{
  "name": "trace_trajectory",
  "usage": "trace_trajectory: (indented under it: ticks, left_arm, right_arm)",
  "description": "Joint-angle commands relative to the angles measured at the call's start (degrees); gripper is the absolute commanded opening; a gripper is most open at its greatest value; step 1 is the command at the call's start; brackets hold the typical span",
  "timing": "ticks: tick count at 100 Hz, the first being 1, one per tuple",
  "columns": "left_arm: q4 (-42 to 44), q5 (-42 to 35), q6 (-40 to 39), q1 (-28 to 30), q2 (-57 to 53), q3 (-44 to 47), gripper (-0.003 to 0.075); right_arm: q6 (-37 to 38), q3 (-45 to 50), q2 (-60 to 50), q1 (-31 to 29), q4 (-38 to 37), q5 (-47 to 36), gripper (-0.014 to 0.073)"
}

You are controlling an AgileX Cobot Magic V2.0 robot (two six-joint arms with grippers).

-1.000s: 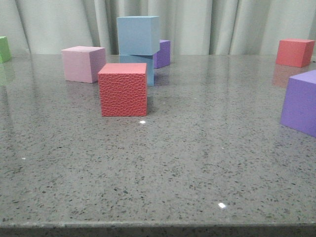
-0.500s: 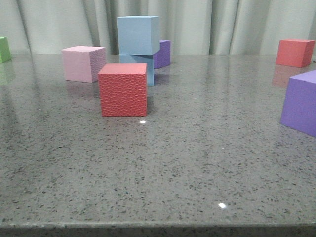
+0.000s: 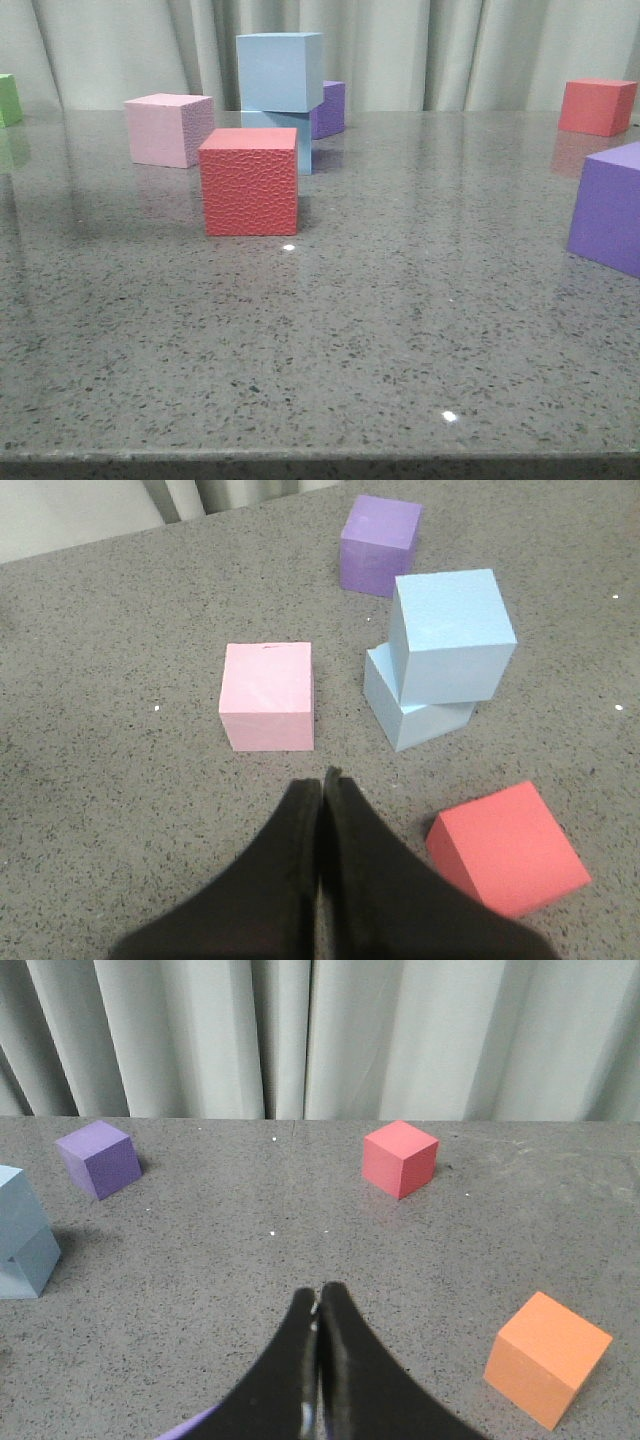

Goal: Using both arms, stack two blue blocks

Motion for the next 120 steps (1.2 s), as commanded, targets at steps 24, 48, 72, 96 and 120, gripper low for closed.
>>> trace_trajectory:
  ticks: [24, 48, 72, 96, 120]
  left_arm:
    - [-2.0, -13.8, -0.3, -0.5, -12.9, 12.7, -0.0019]
    - [-3.5, -20.1, -0.3, -0.5, -20.7, 22.9, -0.0019]
    - [-4.5, -23.8, -0.3, -0.5, -29.2, 32.6, -0.0019]
    - [-4.5, -25.9, -0.3, -0.5, -33.7, 37.4, -0.0019]
    - [-4.5, -25.7, -0.3, -0.5, -33.8, 37.6, -0.0019]
  right_arm:
    - [1.7, 4.4, -6.3, -0.4, -2.9, -6.6, -0.0064]
    - [1.7, 7.9, -11.5, -0.4, -3.9, -6.5, -0.0064]
    - [1.7, 11.2, -16.6, -0.4, -4.4, -6.9, -0.0064]
    - [1.7, 12.3, -18.6, -0.4, -4.6, -6.6, -0.0064]
    - [1.7, 12.3, -18.6, -0.4, -4.7, -6.2, -0.0068]
